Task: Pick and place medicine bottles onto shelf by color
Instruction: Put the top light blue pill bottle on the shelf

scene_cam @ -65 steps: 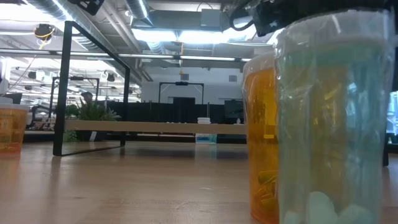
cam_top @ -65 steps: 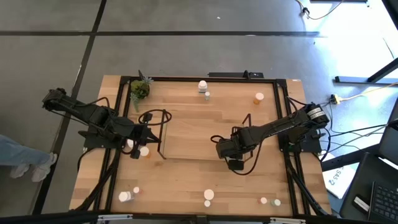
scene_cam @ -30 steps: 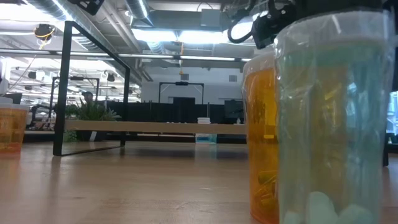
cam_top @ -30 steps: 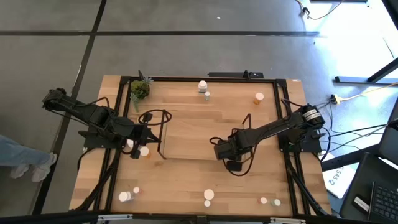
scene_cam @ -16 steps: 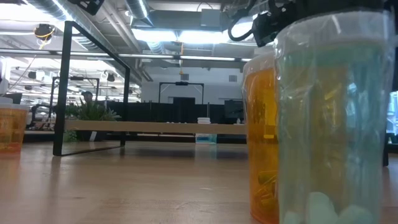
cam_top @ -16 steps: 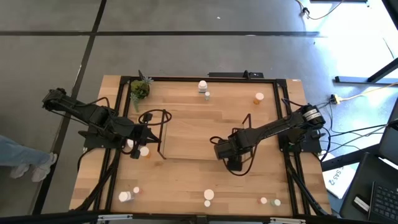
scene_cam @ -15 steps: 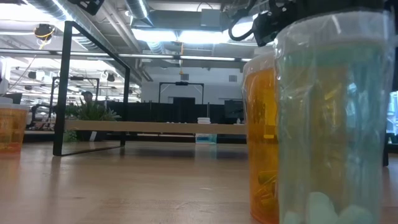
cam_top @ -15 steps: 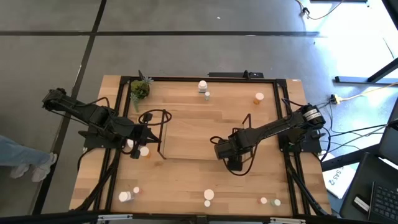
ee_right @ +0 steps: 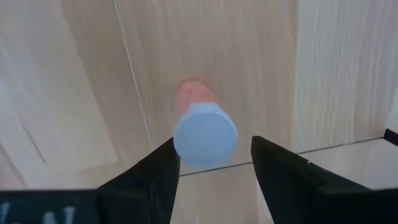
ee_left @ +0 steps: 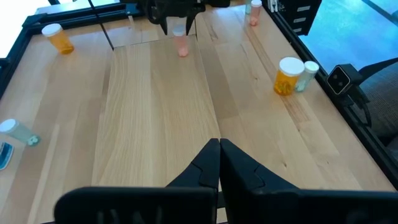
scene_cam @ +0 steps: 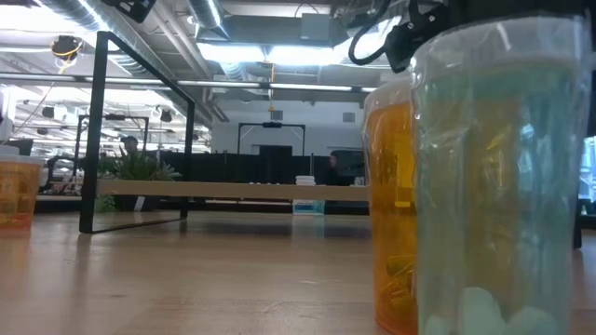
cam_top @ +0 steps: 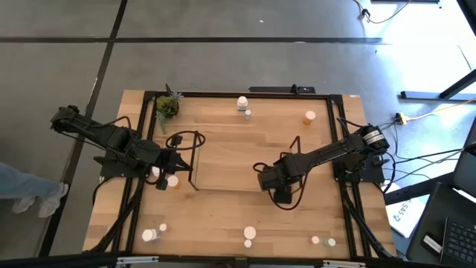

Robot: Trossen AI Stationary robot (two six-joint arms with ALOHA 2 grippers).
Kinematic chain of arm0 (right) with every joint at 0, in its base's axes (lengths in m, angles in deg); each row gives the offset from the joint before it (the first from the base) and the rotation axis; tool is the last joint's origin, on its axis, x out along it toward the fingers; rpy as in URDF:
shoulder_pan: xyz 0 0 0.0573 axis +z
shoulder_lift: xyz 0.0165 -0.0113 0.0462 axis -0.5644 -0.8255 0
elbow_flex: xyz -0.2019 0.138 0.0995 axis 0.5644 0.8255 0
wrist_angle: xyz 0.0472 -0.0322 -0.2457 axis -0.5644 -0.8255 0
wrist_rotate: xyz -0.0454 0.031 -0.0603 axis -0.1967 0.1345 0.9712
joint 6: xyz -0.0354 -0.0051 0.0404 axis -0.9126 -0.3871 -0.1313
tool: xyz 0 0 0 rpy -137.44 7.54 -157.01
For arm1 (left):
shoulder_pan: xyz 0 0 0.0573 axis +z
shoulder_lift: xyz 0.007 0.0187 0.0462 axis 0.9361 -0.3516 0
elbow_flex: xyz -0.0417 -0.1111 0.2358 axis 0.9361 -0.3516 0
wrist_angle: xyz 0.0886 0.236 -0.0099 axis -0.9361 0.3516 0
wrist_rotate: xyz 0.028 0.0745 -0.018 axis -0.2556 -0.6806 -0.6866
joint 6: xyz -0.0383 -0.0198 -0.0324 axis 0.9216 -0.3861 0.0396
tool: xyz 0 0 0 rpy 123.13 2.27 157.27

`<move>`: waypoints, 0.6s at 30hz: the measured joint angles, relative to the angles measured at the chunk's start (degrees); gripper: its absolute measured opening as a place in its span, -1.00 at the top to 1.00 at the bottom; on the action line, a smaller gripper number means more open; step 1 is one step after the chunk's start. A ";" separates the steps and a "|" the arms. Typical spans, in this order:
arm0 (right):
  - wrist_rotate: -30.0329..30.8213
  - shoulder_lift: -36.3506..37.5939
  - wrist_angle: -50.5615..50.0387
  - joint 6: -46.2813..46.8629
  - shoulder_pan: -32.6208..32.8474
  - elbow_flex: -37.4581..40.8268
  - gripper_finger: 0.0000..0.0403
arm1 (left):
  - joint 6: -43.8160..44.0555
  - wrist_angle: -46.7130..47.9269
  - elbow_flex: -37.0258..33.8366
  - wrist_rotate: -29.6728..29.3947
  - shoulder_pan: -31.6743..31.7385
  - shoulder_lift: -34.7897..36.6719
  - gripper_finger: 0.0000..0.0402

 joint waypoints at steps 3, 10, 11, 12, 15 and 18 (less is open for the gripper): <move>-0.43 0.79 0.09 0.65 0.02 -0.02 0.02 | 0.00 -0.01 0.00 0.00 0.00 0.01 1.00; -0.42 4.52 -0.33 2.58 0.02 -0.07 0.02 | 0.00 -0.01 0.00 -0.01 0.00 0.00 1.00; -0.40 4.96 -0.33 2.58 0.02 -0.07 0.02 | 0.00 0.00 -0.01 0.00 0.00 0.00 1.00; -0.42 5.43 -0.34 2.57 0.02 -0.08 0.02 | 0.00 0.00 0.00 0.00 0.00 0.01 1.00; -0.25 6.84 -0.33 2.38 0.02 -0.09 0.02 | 0.00 0.00 0.00 -0.02 0.00 0.02 1.00; 0.77 8.34 -0.26 2.34 0.02 -0.09 0.02 | -0.01 0.00 -0.01 0.00 0.00 0.00 1.00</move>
